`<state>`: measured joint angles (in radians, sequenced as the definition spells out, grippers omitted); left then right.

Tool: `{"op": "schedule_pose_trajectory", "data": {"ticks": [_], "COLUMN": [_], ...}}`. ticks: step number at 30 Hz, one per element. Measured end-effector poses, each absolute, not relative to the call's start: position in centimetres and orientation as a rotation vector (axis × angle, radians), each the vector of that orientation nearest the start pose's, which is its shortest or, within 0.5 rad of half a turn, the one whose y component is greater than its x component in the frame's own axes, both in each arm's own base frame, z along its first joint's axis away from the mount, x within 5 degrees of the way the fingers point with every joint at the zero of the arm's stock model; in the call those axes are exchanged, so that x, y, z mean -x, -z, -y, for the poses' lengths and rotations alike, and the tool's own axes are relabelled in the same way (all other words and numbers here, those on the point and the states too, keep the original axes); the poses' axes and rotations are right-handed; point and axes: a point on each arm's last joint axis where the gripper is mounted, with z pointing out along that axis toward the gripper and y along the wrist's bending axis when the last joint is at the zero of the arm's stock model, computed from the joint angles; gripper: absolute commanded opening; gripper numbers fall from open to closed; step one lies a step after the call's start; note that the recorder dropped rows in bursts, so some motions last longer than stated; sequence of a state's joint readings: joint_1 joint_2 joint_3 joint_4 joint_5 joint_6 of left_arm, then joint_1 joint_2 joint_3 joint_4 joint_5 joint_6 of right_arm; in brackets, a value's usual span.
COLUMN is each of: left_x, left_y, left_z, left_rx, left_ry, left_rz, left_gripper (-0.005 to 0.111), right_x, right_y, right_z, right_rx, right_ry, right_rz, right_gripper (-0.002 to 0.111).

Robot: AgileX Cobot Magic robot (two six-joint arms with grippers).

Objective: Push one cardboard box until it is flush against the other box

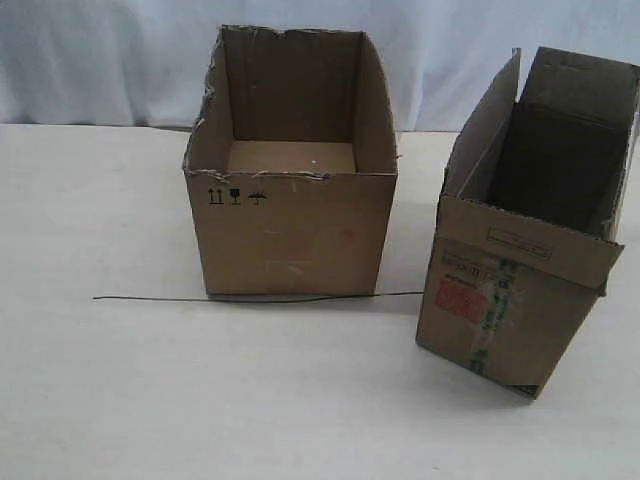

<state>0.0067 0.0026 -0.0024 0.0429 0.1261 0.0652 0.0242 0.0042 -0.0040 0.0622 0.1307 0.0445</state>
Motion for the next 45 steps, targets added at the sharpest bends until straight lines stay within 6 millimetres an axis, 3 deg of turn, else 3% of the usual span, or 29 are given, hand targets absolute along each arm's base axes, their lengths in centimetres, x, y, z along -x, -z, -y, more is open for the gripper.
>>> {"op": "schedule_pose_trajectory", "data": {"ticks": [14,20,29,36,40,45], "left_x": [-5.7,-5.7,-5.7,-5.7,-5.7,-5.7], "left_y": [-20.2,-20.2,-20.2,-20.2,-20.2,-20.2], "left_z": [-0.1,-0.1,-0.1,-0.1,-0.1,-0.1], "left_rx": [-0.077,-0.077,-0.077,-0.077,-0.077,-0.077], "left_ry": [-0.093,-0.093,-0.093,-0.093,-0.093,-0.093], "left_rz": [-1.609,-1.609,-1.609,-1.609,-1.609,-1.609], "left_gripper": [0.000,0.000,0.000,0.000,0.000,0.000], "right_x": [-5.7,-5.6,-5.4,-5.3,-6.7,-9.1], "right_y": [-20.7,-21.9,-22.0,-22.0,-21.5,-24.8], "right_z": [-0.3,0.2,1.8,2.5,2.1,0.8], "right_rx": [-0.131,-0.412,-1.033,-1.055,-1.027,-0.743], "right_ry": [-0.190,-0.462,-0.938,-0.858,-0.729,-0.568], "right_rz": [-1.563,-1.385,-1.069,-1.042,-1.243,-1.497], "right_gripper": [0.005,0.005,0.005,0.005,0.005,0.005]}}
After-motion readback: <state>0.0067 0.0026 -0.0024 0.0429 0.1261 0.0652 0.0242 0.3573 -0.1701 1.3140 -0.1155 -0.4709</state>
